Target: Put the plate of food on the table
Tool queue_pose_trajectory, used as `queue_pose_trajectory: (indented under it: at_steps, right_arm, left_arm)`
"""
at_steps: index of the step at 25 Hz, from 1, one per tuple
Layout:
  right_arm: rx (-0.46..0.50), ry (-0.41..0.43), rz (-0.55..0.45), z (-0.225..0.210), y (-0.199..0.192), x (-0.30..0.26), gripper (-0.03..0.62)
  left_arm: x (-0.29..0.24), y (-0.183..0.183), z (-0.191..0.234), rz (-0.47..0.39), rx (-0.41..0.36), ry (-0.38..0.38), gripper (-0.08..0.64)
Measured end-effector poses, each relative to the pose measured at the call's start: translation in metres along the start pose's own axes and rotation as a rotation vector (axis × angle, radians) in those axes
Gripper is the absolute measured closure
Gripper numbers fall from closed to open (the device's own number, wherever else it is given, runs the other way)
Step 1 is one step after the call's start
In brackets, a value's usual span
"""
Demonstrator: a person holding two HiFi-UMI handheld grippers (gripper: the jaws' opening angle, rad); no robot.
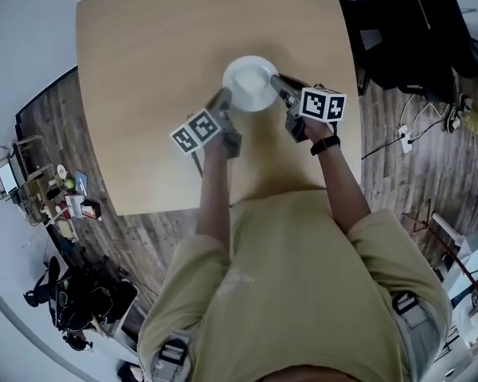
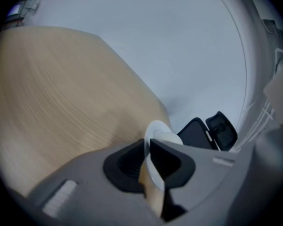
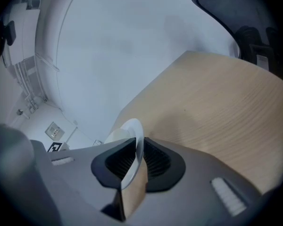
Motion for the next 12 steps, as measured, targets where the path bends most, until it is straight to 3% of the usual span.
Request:
queue_pose_trajectory:
  at_steps: [5, 12]
  right_arm:
    - [-0.051, -0.045, 0.004, -0.026, 0.013, -0.037, 0.541]
    - [-0.007, -0.177, 0.018, -0.048, 0.020, -0.070, 0.525]
  left_arm:
    - [-0.036, 0.016, 0.027, 0.038, -0.011, 0.048, 0.522]
    - [-0.071, 0.026, 0.053, 0.086, -0.086, 0.099, 0.521]
Point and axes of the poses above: the fingertips, and each gripper's own axes: x backward along the fingers, z to its left, y out of its top, the point moved 1 cm from there along x, backward along the fingers, and after that the axes turned 10 degrees about -x, right-handed, at the moved point
